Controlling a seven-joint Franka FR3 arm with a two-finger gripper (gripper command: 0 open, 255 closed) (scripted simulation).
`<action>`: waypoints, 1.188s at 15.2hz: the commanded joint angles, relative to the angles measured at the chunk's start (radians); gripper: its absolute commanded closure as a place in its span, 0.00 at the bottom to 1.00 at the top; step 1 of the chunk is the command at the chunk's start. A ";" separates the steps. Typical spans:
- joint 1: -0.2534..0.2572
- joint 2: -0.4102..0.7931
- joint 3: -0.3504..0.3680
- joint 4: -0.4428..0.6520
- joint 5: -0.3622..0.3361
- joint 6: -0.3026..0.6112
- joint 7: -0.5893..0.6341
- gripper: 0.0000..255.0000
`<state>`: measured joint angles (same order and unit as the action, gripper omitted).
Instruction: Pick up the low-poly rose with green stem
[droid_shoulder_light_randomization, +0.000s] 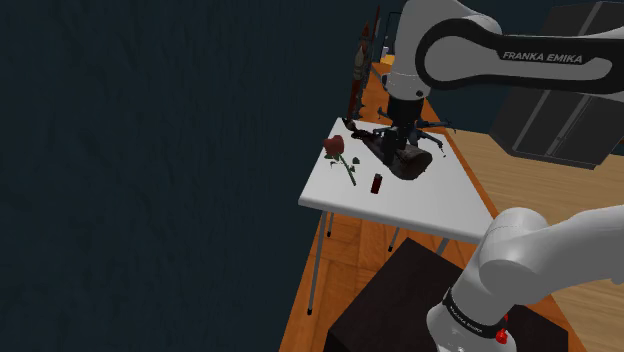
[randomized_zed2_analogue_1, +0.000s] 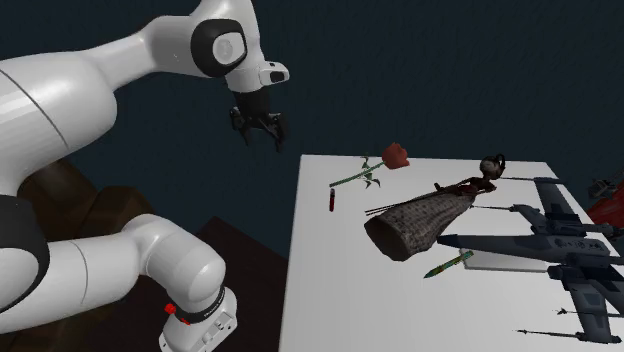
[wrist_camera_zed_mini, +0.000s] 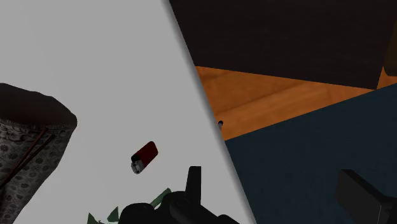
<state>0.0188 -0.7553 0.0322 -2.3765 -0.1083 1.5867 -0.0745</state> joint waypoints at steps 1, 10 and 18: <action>0.000 0.000 0.000 0.000 0.000 0.000 0.000 0.00; -0.055 0.246 -0.104 0.019 -0.029 0.278 -0.035 0.00; -0.086 0.509 -0.190 0.124 -0.002 0.479 -0.084 0.00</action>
<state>-0.0636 -0.2812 -0.1480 -2.2655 -0.1162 2.0372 -0.1519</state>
